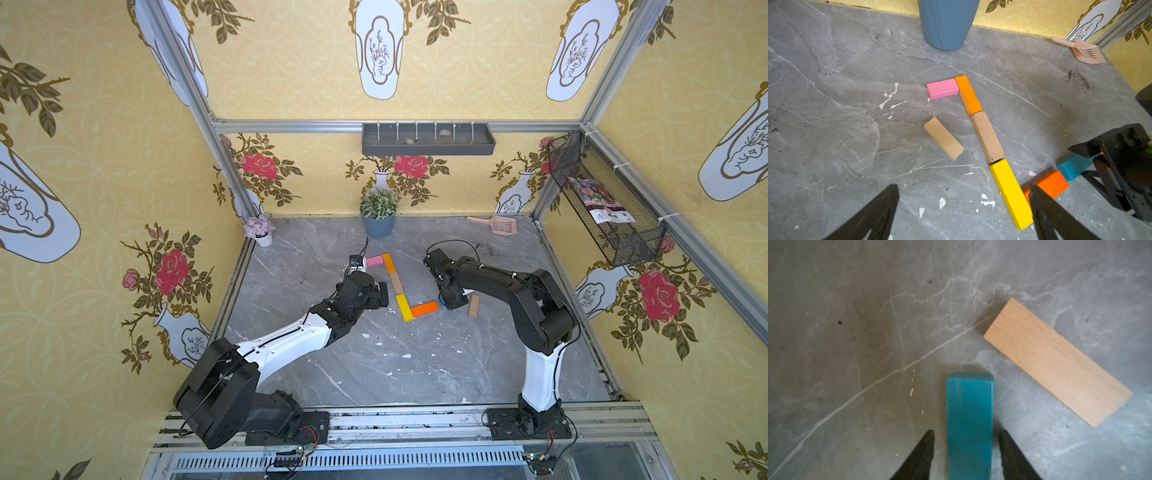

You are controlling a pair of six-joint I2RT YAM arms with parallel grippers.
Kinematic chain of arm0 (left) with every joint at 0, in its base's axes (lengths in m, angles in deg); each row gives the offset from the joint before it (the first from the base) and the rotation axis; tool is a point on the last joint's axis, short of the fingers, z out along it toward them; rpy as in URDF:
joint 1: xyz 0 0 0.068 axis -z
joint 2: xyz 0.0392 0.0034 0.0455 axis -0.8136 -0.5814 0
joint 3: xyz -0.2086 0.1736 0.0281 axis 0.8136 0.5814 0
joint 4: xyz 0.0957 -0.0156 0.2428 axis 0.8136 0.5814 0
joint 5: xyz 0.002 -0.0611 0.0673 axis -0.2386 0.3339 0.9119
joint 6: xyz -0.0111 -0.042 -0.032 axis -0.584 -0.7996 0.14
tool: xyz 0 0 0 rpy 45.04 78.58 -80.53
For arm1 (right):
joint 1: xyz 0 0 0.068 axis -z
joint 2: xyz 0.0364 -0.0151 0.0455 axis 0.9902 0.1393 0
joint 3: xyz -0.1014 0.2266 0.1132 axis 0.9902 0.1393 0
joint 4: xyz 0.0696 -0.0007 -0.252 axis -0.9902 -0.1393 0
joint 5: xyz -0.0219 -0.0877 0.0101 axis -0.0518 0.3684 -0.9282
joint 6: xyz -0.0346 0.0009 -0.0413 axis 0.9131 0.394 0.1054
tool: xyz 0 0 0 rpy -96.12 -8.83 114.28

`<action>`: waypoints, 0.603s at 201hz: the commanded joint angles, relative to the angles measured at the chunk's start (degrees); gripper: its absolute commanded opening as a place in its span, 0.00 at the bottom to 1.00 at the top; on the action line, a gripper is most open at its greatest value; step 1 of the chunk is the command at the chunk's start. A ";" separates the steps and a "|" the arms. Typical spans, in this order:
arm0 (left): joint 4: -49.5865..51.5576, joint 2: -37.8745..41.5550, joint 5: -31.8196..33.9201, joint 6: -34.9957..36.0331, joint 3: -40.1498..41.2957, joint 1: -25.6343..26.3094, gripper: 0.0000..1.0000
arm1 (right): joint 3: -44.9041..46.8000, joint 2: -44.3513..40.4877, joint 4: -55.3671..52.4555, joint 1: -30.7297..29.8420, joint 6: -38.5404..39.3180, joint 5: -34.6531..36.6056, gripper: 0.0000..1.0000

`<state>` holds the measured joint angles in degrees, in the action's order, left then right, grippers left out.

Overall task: Assemble a giraffe with building blocks
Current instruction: Assemble the building block at the center of the board.

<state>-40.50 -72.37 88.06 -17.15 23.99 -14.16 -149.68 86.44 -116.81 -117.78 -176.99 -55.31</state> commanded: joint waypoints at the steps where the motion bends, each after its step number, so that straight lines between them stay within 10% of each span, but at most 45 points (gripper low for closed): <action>1: -0.10 -0.10 -0.03 0.36 0.12 -0.04 0.99 | 0.84 -1.38 0.03 0.01 0.36 -0.70 0.73; 38: -0.01 -0.31 0.10 0.65 0.16 -0.04 0.99 | 1.84 -6.71 -1.90 -0.11 4.73 3.59 0.83; 55: 0.12 -0.42 0.46 0.77 0.09 -0.04 0.99 | 4.10 -11.62 3.97 0.88 18.50 5.19 0.88; 78: 0.08 -0.42 0.09 0.67 0.00 -0.07 0.99 | 8.98 -16.59 17.56 7.20 42.64 -7.13 0.92; 121: -0.18 -1.66 -1.16 -0.17 -0.50 -0.04 0.99 | 11.85 -18.76 21.57 13.77 59.13 -17.79 0.92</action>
<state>-40.47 -73.27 88.01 -16.93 23.92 -14.16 -138.82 68.12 -101.27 -105.37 -133.43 -65.36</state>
